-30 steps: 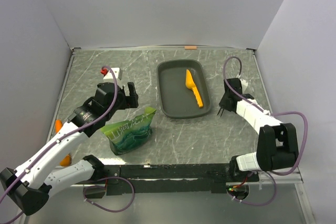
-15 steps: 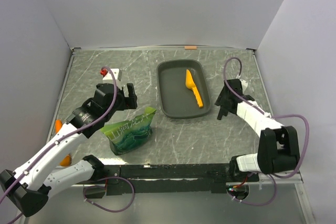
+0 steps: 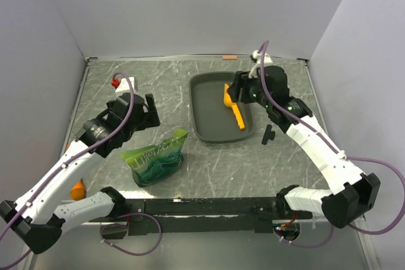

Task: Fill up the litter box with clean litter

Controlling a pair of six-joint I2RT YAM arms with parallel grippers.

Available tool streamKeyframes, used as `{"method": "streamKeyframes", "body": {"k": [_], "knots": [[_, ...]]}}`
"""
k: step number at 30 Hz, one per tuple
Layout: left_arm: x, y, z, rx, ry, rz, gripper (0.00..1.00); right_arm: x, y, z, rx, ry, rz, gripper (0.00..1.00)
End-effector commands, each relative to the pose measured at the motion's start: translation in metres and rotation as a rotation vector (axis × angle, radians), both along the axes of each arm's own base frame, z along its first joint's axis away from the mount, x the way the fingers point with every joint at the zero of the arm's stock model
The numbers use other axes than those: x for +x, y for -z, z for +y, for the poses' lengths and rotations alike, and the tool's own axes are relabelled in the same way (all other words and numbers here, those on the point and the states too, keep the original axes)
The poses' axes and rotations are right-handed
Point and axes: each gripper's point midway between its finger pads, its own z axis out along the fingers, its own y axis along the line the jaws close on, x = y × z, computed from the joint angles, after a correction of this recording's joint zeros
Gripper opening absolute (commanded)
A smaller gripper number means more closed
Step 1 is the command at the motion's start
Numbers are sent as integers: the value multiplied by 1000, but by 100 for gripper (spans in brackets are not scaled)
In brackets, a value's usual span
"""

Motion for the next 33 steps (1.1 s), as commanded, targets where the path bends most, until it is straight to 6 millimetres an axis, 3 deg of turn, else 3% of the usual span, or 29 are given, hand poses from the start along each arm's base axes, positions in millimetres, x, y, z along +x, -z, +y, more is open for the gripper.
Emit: {"method": "streamKeyframes", "body": {"k": [1,3,4,6,7,9,10,11,12,15,22,28,33], "knots": [[-13,17,14,23,-79,101,97,-16,-14,58,-17,-291,-22,68],[-15,23,12,7,-65,131,97,-19,-25,79,0,-391,-30,69],[-15,28,11,4,-61,147,97,-16,-14,88,-8,-429,4,69],[-16,32,13,-23,-67,162,97,-17,-18,106,36,-515,13,69],[-16,33,13,-39,-71,162,97,-12,-8,114,45,-541,43,70],[-17,30,17,-92,-84,148,97,-16,-12,134,105,-642,57,70],[-17,30,18,-119,-97,144,97,-14,2,144,123,-684,107,70],[-16,28,25,-141,-125,137,97,-13,-4,152,150,-717,112,71],[-19,24,25,-174,-124,128,97,-17,8,163,194,-776,178,71],[-24,27,26,-236,-136,144,97,-19,15,181,273,-851,245,71],[-38,34,32,-302,-226,191,97,-44,35,205,402,-1005,392,72],[-51,40,42,-307,-280,207,97,-72,53,224,411,-1090,451,72],[-58,42,46,-314,-293,206,97,-83,63,240,407,-1130,494,72]]}}
